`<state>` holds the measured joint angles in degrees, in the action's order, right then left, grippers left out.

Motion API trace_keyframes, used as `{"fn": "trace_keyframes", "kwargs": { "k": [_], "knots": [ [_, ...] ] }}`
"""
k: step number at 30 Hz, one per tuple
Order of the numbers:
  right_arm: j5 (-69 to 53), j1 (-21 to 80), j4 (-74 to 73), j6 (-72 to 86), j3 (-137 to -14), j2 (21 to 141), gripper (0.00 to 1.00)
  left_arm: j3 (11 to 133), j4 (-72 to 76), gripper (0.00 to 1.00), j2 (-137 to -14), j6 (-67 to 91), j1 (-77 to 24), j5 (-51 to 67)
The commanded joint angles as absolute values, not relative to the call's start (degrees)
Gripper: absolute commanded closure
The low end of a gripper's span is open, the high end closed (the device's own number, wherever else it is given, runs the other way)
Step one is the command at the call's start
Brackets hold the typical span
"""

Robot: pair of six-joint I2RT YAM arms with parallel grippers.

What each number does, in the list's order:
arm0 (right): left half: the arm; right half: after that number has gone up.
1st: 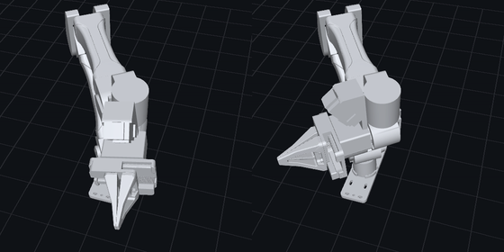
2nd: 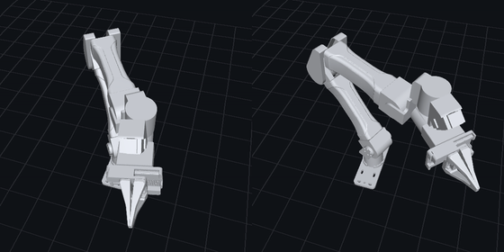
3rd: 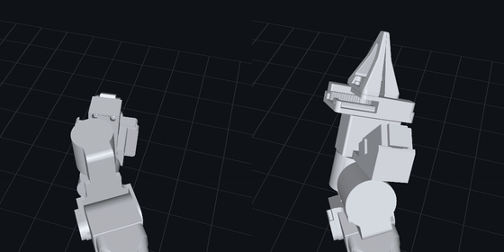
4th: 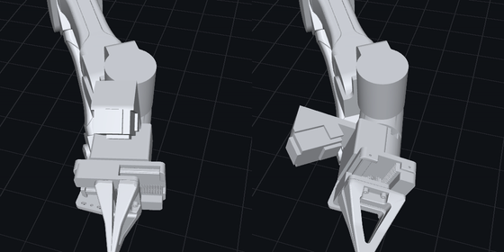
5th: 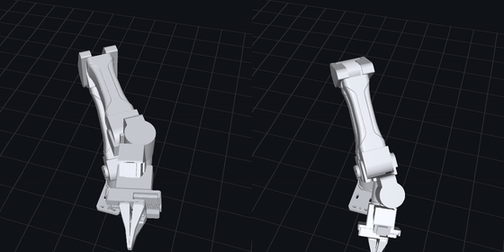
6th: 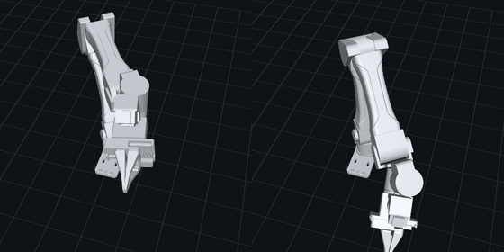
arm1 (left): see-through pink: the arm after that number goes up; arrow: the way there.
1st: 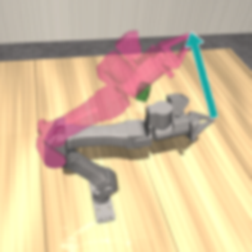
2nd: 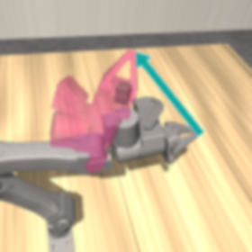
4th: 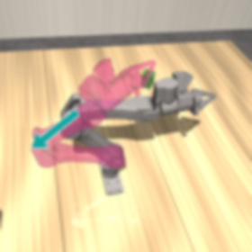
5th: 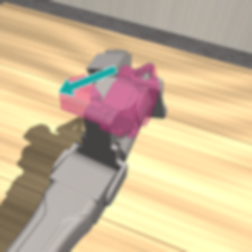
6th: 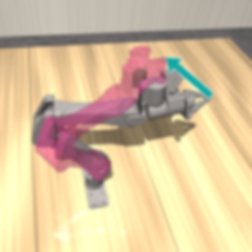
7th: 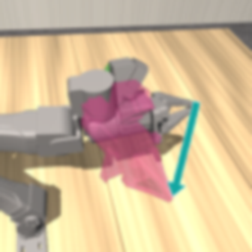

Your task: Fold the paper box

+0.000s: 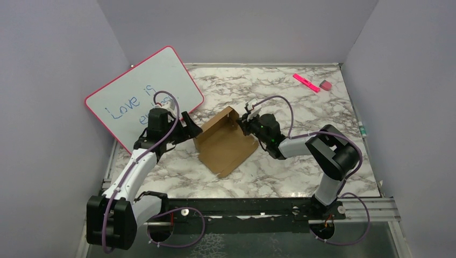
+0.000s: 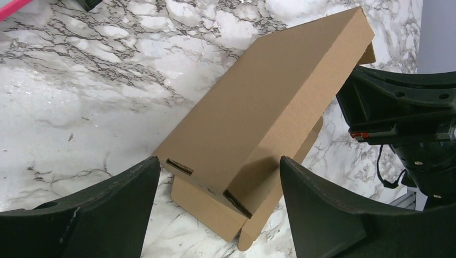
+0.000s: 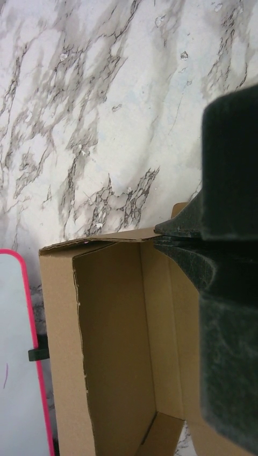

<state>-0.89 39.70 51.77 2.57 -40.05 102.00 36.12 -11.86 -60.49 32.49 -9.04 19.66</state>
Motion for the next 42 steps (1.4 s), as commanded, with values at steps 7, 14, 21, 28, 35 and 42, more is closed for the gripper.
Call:
{"fn": "trace_keyframes", "kwargs": {
  "k": [7, 14, 21, 28, 35, 42],
  "knots": [
    [-1.2, 40.3, 49.2, 1.1, -39.2, 103.9, 0.99, 45.6, -18.8, 0.15, -56.8, 25.0, -8.7, 12.3],
    [-1.5, 40.3, 49.1, 1.1, -39.3, 104.3, 0.99, 48.9, -9.6, 0.15, -64.5, 29.5, -10.9, 18.7],
    [-2.1, 40.3, 49.0, 0.6, -39.4, 104.1, 0.99, 50.8, 2.2, 0.16, -76.1, 33.5, -17.1, 18.5],
    [-2.4, 40.3, 48.3, 0.5, -39.8, 104.1, 0.99, 52.9, 10.6, 0.23, -84.4, 35.2, -19.7, 19.1],
    [-2.6, 40.3, 48.1, 0.5, -39.9, 104.1, 0.99, 54.6, 15.7, 0.3, -90.3, 36.4, -20.8, 20.0],
    [-2.8, 40.4, 47.7, -1.1, -39.8, 103.7, 0.99, 55.9, 16.4, 0.36, -94.0, 36.1, -21.8, 20.3]
  ]
}}
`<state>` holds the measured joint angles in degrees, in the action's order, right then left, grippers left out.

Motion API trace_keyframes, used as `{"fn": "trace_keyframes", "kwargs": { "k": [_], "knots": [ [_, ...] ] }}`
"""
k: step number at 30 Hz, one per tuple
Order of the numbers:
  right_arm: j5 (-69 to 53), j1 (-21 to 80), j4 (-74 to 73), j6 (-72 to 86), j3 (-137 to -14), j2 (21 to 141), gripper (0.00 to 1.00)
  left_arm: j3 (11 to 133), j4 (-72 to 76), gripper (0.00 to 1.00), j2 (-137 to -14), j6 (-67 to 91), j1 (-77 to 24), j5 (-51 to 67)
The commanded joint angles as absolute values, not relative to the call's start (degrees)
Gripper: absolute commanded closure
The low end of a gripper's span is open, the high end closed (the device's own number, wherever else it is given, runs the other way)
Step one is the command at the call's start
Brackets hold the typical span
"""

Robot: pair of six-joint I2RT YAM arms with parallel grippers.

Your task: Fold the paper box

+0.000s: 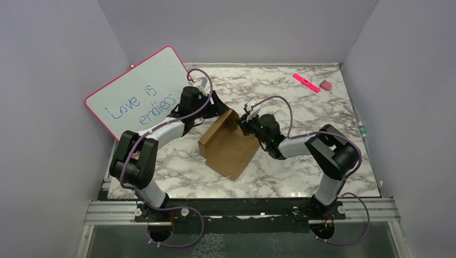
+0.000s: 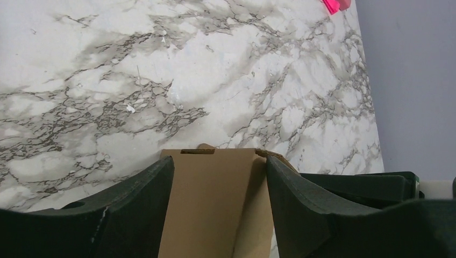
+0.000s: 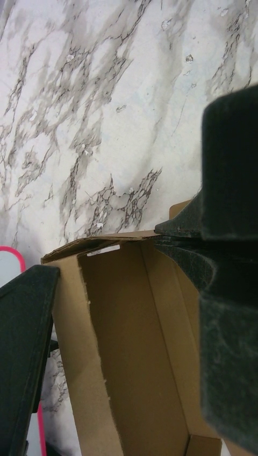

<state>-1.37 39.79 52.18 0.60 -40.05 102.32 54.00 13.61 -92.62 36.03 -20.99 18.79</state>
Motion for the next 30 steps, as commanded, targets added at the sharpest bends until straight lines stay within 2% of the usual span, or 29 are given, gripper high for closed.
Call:
{"fn": "trace_keyframes", "kwargs": {
  "k": [1, 4, 10, 19, 30],
  "knots": [
    [-2.9, 40.3, 47.7, -1.1, -39.8, 103.7, 0.99, 55.8, 16.6, 0.37, -94.2, 36.0, -21.9, 20.2],
    [-3.3, 40.3, 47.9, -1.3, -39.5, 103.3, 0.99, 55.5, 16.8, 0.41, -95.0, 35.5, -22.2, 19.9],
    [-4.0, 40.3, 48.8, -1.6, -39.1, 103.4, 0.98, 54.1, 18.4, 0.41, -95.4, 35.7, -22.3, 19.2],
    [-4.2, 40.3, 49.1, -1.6, -39.5, 104.6, 0.98, 52.7, 22.8, 0.33, -95.6, 39.2, -22.6, 19.8],
    [-3.9, 40.4, 49.2, -1.8, -39.4, 104.8, 0.98, 52.8, 23.9, 0.35, -99.0, 40.9, -23.6, 16.8]
  ]
}}
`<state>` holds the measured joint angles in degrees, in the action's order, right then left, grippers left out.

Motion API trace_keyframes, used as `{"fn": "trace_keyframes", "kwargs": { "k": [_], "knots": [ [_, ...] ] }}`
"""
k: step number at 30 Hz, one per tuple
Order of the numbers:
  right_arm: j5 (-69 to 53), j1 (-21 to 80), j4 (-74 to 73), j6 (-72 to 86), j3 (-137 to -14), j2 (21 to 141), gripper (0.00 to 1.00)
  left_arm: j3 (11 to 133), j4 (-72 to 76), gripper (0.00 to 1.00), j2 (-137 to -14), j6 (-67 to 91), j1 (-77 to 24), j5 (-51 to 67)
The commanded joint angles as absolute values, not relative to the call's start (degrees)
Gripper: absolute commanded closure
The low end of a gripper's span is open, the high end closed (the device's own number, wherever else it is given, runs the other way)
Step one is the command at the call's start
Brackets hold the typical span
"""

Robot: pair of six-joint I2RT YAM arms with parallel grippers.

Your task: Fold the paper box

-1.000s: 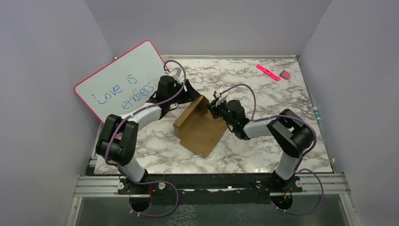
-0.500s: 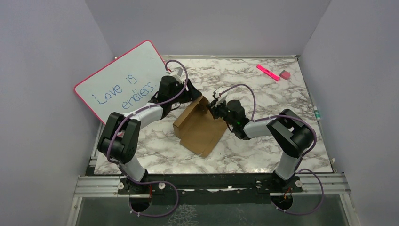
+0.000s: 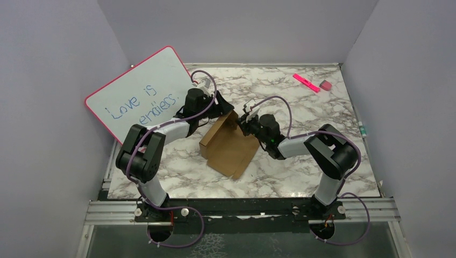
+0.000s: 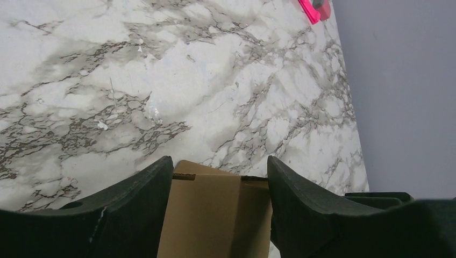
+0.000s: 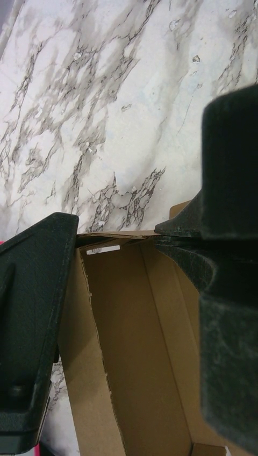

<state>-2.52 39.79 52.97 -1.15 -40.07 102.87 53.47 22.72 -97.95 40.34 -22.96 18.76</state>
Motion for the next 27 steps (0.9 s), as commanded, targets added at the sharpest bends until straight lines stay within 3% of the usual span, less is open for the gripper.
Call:
{"fn": "trace_keyframes", "kwargs": {
  "k": [1, 8, 16, 21, 27],
  "knots": [
    [-3.9, 40.4, 49.3, -1.8, -39.2, 104.6, 0.98, 52.5, 23.9, 0.36, -99.1, 40.8, -23.6, 16.4],
    [-4.9, 40.3, 51.2, -2.3, -37.7, 102.9, 0.89, 51.8, 23.9, 0.46, -98.7, 39.2, -23.6, 16.0],
    [-5.1, 38.2, 49.2, -5.3, -35.2, 93.7, 0.64, 51.5, 23.9, 0.48, -99.0, 38.1, -23.6, 17.1],
    [-4.9, 32.5, 47.5, -6.1, -34.8, 90.7, 0.62, 51.7, 23.8, 0.49, -99.4, 37.9, -23.7, 18.3],
    [-9.3, 31.0, 50.3, -10.2, -37.5, 96.8, 0.62, 52.3, 23.8, 0.49, -99.4, 38.3, -23.6, 19.4]
  ]
}}
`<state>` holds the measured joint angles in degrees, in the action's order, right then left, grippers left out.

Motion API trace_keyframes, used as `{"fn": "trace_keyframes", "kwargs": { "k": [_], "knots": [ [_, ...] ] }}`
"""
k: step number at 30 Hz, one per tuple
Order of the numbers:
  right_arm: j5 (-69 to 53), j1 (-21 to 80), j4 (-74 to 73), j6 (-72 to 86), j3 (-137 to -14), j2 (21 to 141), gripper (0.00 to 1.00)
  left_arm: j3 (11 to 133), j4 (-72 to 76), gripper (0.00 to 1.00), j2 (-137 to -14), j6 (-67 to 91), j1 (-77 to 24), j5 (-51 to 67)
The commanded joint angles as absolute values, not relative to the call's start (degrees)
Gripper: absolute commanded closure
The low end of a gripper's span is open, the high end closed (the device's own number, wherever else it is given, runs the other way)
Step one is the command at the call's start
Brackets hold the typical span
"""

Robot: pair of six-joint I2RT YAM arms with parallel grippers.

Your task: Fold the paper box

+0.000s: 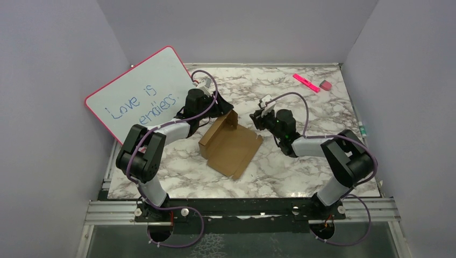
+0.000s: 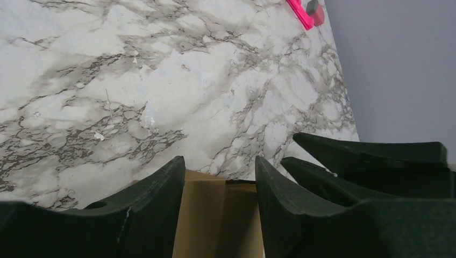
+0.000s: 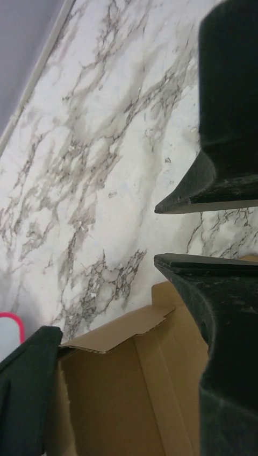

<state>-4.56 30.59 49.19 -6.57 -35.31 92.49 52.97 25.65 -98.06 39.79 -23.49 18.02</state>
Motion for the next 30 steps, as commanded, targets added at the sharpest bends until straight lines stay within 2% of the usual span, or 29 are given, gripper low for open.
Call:
{"fn": "trace_keyframes", "kwargs": {
  "k": [1, 7, 10, 24, 30],
  "knots": [
    [-10.9, 31.0, 50.8, -10.7, -37.9, 97.9, 0.62, 52.4, 23.8, 0.49, -99.5, 38.4, -23.6, 19.6],
    [-19.5, 31.0, 54.1, -12.5, -39.5, 102.4, 0.5, 52.3, 23.8, 0.49, -98.7, 38.5, -23.6, 20.6],
    [-23.0, 31.0, 55.3, -12.5, -40.6, 104.1, 0.47, 52.2, 23.8, 0.49, -98.8, 38.5, -23.6, 21.3],
    [-32.8, 31.0, 55.8, -11.3, -46.3, 108.4, 0.47, 52.1, 23.8, 0.48, -98.9, 38.2, -23.6, 24.2],
    [-32.3, 31.2, 58.4, -8.9, -46.6, 110.1, 0.47, 51.8, 23.7, 0.48, -98.7, 38.8, -23.7, 24.7]
  ]
}}
